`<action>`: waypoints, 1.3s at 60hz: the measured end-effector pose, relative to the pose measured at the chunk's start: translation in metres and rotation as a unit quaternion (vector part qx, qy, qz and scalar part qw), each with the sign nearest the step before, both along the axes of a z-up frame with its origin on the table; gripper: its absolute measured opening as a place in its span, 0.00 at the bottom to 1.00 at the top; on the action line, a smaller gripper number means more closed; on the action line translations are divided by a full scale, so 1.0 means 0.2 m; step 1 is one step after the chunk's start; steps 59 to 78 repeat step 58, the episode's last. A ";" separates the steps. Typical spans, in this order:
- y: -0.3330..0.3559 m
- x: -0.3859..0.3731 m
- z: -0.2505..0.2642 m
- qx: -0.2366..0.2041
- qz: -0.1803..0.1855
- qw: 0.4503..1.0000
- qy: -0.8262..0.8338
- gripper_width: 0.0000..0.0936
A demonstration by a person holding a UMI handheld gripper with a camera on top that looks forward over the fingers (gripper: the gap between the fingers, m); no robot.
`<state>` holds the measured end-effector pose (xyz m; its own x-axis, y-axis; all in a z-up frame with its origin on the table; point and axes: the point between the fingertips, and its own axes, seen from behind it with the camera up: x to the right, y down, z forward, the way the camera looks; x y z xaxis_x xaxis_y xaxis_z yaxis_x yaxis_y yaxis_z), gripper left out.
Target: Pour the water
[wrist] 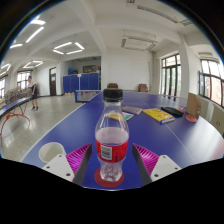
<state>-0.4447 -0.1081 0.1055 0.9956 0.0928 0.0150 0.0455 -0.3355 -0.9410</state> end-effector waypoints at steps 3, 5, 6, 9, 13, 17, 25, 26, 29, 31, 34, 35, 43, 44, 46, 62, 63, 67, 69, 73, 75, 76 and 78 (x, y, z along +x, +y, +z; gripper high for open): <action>-0.07 0.03 0.05 -0.006 -0.009 1.000 -0.014 0.91; -0.13 0.03 0.09 -0.009 -0.012 1.000 -0.020 0.92; -0.15 0.04 0.12 -0.011 -0.012 1.000 -0.023 0.91; -0.27 0.01 0.17 -0.012 -0.016 0.999 -0.026 0.91; -0.45 0.01 0.27 -0.021 -0.025 0.999 -0.026 0.91; -0.66 0.00 0.33 -0.031 -0.042 0.998 -0.023 0.91; -1.12 -0.02 0.46 -0.040 -0.061 0.997 -0.029 0.91; -1.18 -0.03 0.47 -0.042 -0.063 0.997 -0.029 0.91; -1.31 -0.04 0.50 -0.046 -0.064 0.996 -0.030 0.91; -1.40 -0.06 0.51 -0.049 -0.065 0.996 -0.032 0.91; -1.51 -0.08 0.54 -0.051 -0.065 0.996 -0.034 0.91; -1.54 -0.09 0.54 -0.052 -0.066 0.996 -0.035 0.91; -1.76 -0.13 0.60 -0.047 -0.068 0.996 -0.044 0.91; -1.78 -0.13 0.61 -0.046 -0.069 0.996 -0.043 0.91; -1.81 -0.14 0.61 -0.044 -0.069 0.996 -0.042 0.91; -1.92 -0.15 0.63 -0.038 -0.073 0.995 -0.056 0.91; -1.92 -0.15 0.63 -0.038 -0.073 0.995 -0.056 0.91; -1.92 -0.15 0.63 -0.038 -0.073 0.995 -0.056 0.91; -1.92 -0.15 0.63 -0.038 -0.073 0.995 -0.056 0.91; -1.92 -0.15 0.63 -0.038 -0.073 0.995 -0.056 0.91; -1.92 -0.15 0.63 -0.038 -0.073 0.995 -0.056 0.91; -1.92 -0.15 0.63 -0.038 -0.073 0.995 -0.056 0.91; -1.92 -0.15 0.63 -0.038 -0.073 0.995 -0.056 0.91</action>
